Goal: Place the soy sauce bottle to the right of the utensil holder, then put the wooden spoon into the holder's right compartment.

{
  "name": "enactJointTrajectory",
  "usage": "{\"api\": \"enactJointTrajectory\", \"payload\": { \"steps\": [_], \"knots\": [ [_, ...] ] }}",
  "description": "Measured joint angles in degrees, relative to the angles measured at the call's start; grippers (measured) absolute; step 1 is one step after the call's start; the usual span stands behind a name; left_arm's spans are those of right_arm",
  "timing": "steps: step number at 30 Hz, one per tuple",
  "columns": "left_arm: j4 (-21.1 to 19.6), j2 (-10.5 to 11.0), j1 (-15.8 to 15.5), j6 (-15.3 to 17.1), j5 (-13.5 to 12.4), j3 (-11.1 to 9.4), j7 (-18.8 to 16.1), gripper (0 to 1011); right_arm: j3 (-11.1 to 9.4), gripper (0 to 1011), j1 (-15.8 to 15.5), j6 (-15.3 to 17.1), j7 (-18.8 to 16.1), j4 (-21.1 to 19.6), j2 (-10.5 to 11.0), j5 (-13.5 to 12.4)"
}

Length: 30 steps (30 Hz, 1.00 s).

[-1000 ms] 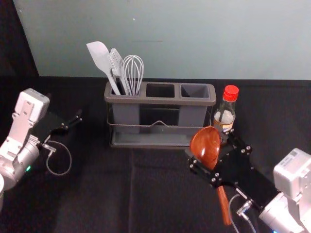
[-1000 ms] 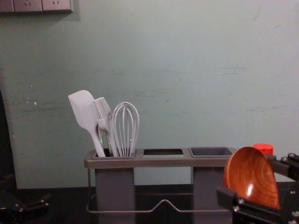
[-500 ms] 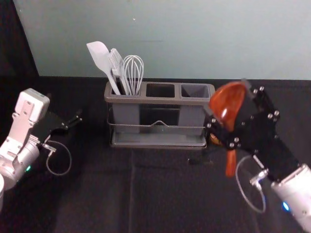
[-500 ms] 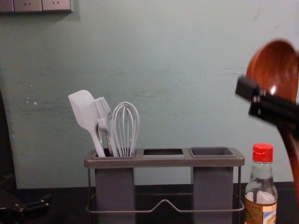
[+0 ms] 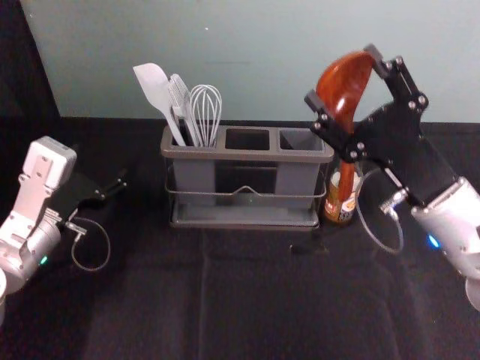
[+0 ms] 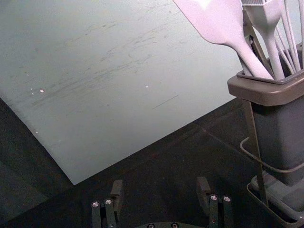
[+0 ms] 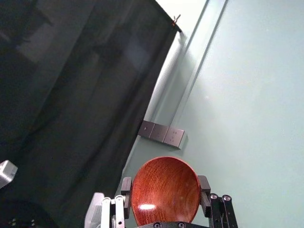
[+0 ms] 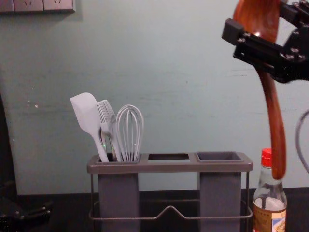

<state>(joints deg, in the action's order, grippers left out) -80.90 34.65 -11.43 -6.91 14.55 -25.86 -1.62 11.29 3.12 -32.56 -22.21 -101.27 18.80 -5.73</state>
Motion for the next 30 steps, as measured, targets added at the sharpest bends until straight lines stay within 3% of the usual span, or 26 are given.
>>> {"api": "enactJointTrajectory", "payload": {
  "steps": [4, 13, 30],
  "knots": [
    [0.0, 0.0, 0.0, 0.0, 0.0, 0.0, 0.0, 1005, 0.9, 837, 4.2, -0.7, -0.9, 3.5, -0.8, -0.1],
    [0.0, 0.0, 0.0, 0.0, 0.0, 0.0, 0.0, 1005, 3.2, 837, 12.5, -2.0, -1.3, 11.6, -2.9, 3.2],
    [0.0, 0.0, 0.0, 0.0, 0.0, 0.0, 0.0, 1005, 6.6, 837, 20.9, -3.3, 0.4, 22.4, -5.5, 7.3]
  ]
}}
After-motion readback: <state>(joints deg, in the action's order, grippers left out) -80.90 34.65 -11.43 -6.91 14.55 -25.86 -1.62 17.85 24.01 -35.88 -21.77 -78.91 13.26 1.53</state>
